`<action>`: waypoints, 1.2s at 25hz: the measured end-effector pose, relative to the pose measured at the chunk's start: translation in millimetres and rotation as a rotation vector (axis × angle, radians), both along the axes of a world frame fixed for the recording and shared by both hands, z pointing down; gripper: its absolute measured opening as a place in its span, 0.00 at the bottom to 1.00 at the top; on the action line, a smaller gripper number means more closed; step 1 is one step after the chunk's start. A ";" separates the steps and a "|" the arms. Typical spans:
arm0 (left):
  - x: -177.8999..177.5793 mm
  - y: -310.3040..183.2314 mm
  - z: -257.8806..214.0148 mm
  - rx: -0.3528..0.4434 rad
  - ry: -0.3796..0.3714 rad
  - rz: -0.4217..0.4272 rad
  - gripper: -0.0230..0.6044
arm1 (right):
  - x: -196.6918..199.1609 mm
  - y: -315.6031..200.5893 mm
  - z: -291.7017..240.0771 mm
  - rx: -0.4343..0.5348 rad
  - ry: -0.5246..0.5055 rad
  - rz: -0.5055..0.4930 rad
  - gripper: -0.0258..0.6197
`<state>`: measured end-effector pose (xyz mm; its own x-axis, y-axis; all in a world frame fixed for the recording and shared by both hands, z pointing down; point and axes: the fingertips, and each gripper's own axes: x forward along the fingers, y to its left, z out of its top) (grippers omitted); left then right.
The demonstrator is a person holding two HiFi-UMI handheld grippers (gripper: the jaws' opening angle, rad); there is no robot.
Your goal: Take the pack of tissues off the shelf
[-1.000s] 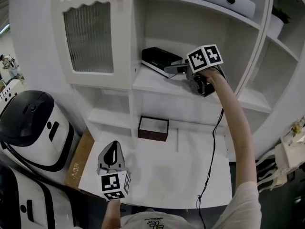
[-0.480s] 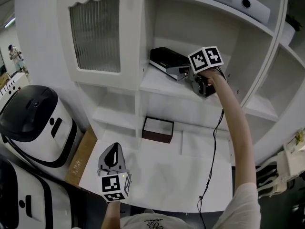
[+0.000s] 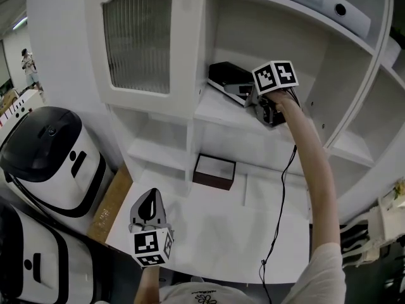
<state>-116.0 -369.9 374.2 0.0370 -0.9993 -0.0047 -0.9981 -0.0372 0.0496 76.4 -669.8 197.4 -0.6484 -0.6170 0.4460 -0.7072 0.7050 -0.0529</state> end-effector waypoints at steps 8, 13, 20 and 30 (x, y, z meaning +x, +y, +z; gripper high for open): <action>5.9 3.6 -5.1 0.014 -0.001 0.021 0.04 | 4.5 7.6 -2.9 0.018 -0.006 0.039 0.79; 11.4 5.1 -12.6 0.032 -0.007 0.053 0.04 | 20.2 24.8 -11.5 0.063 -0.007 0.088 0.79; 33.9 9.0 -30.0 0.082 -0.018 0.145 0.04 | 61.8 84.8 -45.5 0.172 -0.078 0.169 0.78; 87.3 20.4 -72.5 0.187 -0.034 0.354 0.04 | 122.9 228.6 -67.6 0.510 -0.169 0.320 0.79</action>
<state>-28.7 -349.5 301.6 0.3823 -0.9067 -0.1781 -0.9228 -0.3845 -0.0235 199.3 -441.2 129.8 -0.4317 -0.9007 -0.0482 -0.8990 0.4252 0.1049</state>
